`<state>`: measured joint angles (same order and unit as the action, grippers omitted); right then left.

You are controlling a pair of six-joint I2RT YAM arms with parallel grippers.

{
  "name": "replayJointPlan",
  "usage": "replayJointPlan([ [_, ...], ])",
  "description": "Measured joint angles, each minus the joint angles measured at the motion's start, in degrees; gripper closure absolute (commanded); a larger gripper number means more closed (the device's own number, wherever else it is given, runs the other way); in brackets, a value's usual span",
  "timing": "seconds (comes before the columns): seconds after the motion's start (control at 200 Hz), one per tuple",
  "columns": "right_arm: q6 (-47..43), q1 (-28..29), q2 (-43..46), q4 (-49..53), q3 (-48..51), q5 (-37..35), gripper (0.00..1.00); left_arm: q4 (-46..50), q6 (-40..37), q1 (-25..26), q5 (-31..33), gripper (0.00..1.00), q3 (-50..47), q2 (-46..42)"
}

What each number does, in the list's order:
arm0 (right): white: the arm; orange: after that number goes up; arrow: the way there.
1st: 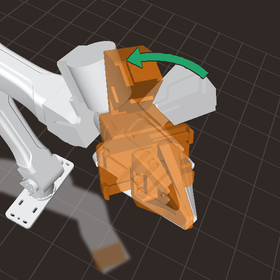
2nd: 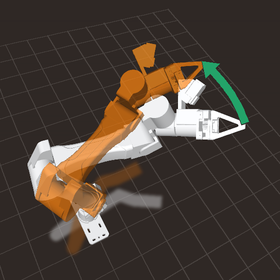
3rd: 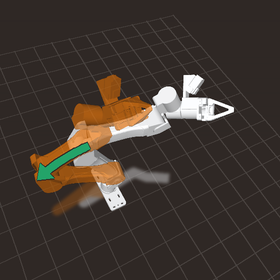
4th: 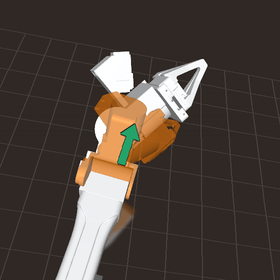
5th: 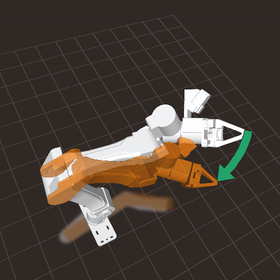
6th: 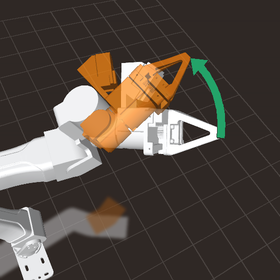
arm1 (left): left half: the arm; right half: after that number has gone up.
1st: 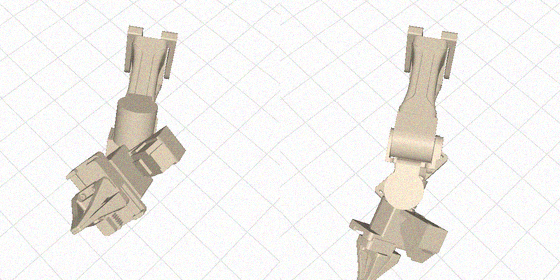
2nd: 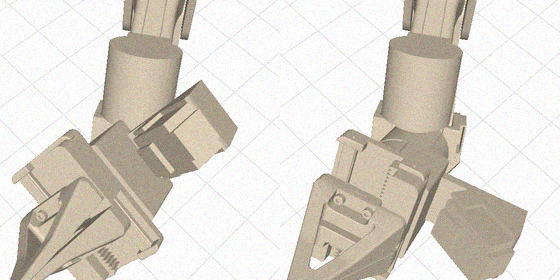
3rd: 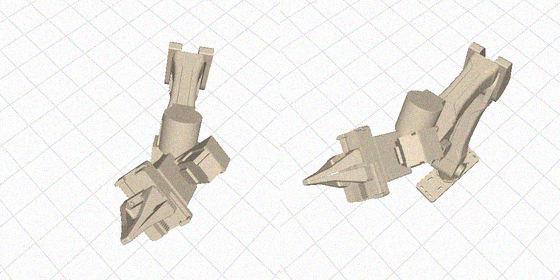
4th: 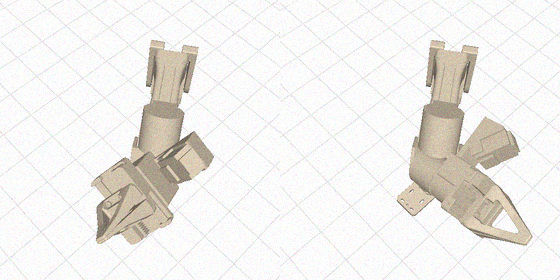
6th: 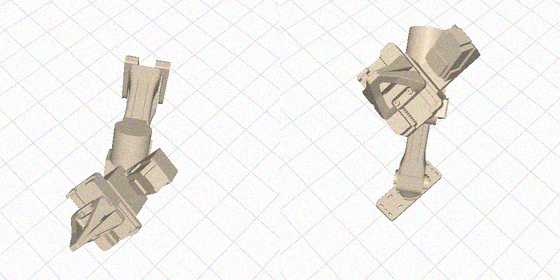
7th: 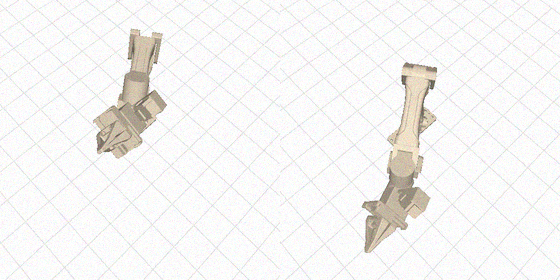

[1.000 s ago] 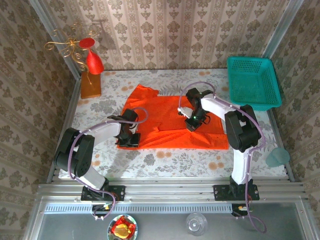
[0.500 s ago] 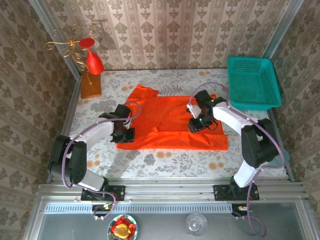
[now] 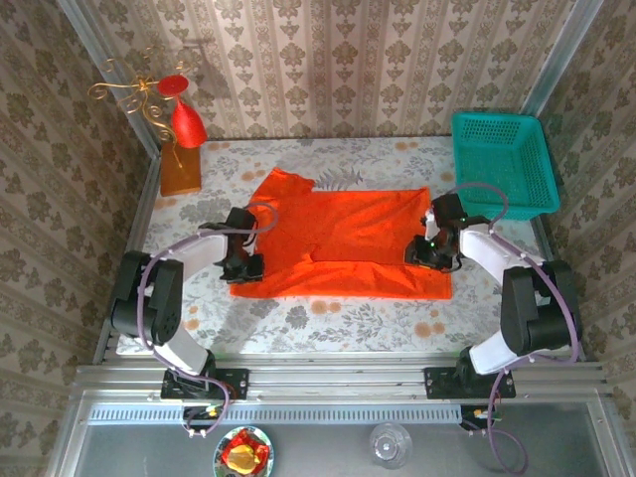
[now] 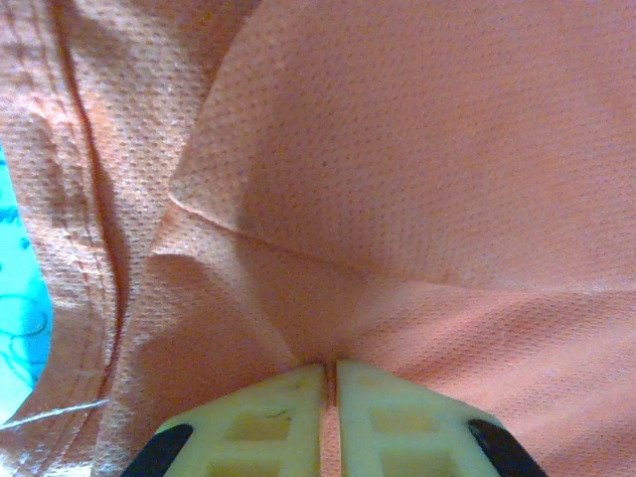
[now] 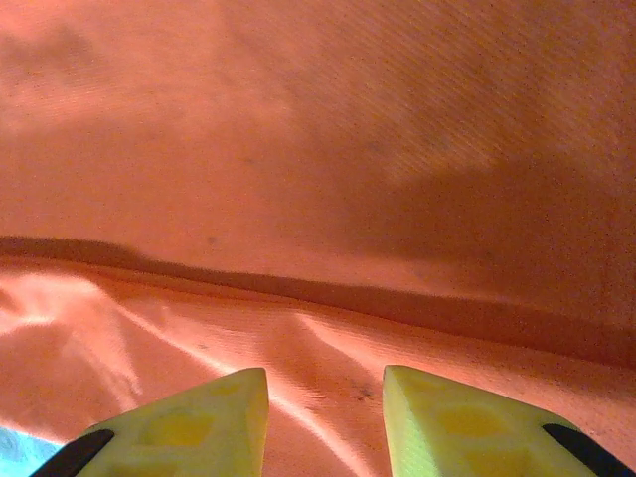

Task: Fold the inside-out t-shirt
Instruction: Smooth out the T-shirt at the center of the table.

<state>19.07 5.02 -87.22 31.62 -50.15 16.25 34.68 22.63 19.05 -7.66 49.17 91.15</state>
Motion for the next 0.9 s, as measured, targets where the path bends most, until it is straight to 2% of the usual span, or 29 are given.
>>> replayJointPlan([
  [0.23,6.1,-2.9,-3.0,-1.9,3.6,0.5,0.61,-0.5,2.4,-1.1,0.0,0.86,-5.0,-5.6],
  [0.405,6.8,-2.8,-0.2,-1.2,3.6,-1.1,0.59,3.0,1.1,-1.7,0.9,0.70,-3.5,-8.4],
  [0.49,6.6,-2.8,2.2,0.2,3.3,-2.4,0.58,3.9,0.0,-3.0,1.2,0.68,-0.5,-8.5],
  [0.7,5.3,-3.2,4.3,2.4,1.7,-5.6,0.58,4.7,-4.2,-5.2,1.0,0.64,8.3,-1.3],
  [0.9,4.5,-4.5,4.6,4.0,1.7,-7.2,0.57,5.8,-6.8,-5.2,0.5,0.65,10.8,5.7],
])
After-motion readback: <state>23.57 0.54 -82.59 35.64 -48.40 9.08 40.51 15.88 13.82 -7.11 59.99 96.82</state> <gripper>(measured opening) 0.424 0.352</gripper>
